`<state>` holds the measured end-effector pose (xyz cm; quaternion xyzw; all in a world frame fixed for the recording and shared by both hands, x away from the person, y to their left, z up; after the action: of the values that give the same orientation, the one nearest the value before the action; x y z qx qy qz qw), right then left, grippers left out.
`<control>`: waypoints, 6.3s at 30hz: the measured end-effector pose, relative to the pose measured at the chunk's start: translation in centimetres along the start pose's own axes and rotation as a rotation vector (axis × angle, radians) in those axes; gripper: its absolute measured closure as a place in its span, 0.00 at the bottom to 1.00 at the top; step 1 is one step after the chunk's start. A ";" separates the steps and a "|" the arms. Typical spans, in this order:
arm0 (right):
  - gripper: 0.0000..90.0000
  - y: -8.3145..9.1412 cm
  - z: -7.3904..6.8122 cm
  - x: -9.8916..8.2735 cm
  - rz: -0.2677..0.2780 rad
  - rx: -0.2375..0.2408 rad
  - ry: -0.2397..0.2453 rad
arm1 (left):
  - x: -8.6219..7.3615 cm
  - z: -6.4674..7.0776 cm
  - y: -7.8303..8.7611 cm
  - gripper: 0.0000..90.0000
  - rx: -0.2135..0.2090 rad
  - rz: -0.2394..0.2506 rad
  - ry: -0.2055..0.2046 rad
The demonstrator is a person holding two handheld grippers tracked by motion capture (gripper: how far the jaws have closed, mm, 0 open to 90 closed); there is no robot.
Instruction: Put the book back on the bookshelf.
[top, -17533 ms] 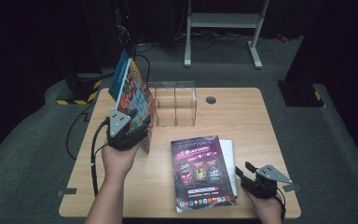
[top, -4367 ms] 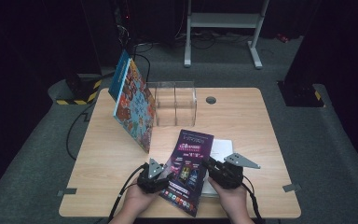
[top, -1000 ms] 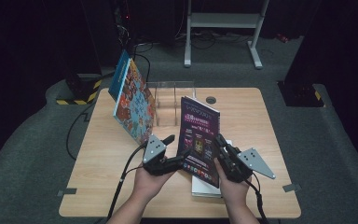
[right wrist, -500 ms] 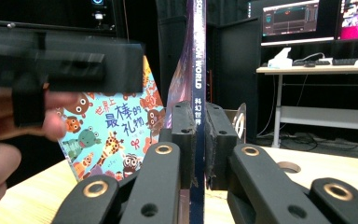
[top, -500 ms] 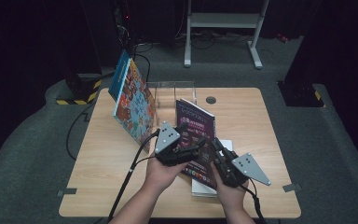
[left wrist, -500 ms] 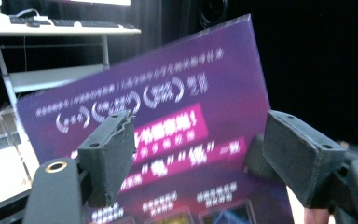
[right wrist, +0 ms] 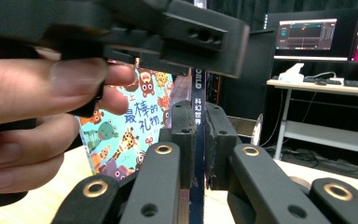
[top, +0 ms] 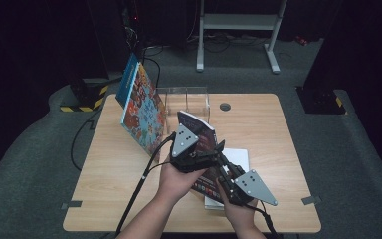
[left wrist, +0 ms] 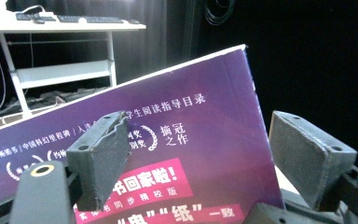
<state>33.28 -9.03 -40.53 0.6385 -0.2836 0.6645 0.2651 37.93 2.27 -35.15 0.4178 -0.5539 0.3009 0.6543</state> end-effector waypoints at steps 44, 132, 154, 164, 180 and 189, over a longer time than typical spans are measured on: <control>0.82 -1.7 -2.7 -1.3 -0.050 0.045 0.092 | -0.8 -0.4 0.3 0.76 0.144 -0.014 -0.062; 0.70 5.5 8.4 -9.4 -0.333 -0.172 -0.081 | -0.7 -6.4 0.0 0.93 0.123 0.176 -0.046; 0.67 7.8 9.8 -10.9 -0.415 -0.225 -0.098 | -3.9 -7.4 3.7 0.92 0.068 0.160 -0.035; 0.65 7.9 9.9 -11.5 -0.423 -0.238 -0.086 | -4.3 -7.0 4.3 0.90 0.040 0.133 -0.047; 0.65 7.8 9.8 -11.7 -0.423 -0.225 -0.094 | -5.1 -6.6 4.0 0.86 0.067 0.133 -0.088; 0.63 7.6 9.6 -11.7 -0.431 -0.215 -0.104 | -5.7 -6.7 3.7 0.85 0.072 0.123 -0.102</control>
<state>35.09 -21.04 -52.33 0.6856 -0.2233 0.5250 0.4522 36.77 10.26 -40.16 0.4209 -0.5999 0.3387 0.5901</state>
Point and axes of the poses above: each handheld gripper's, and its own axes: y roughly backward along the jaws, x roughly out of its top, z roughly to its right, the point moved 5 cm from there along -y, roughly forward along the jaws, and after that the axes turned 12 degrees about x, right-handed, at the moved point
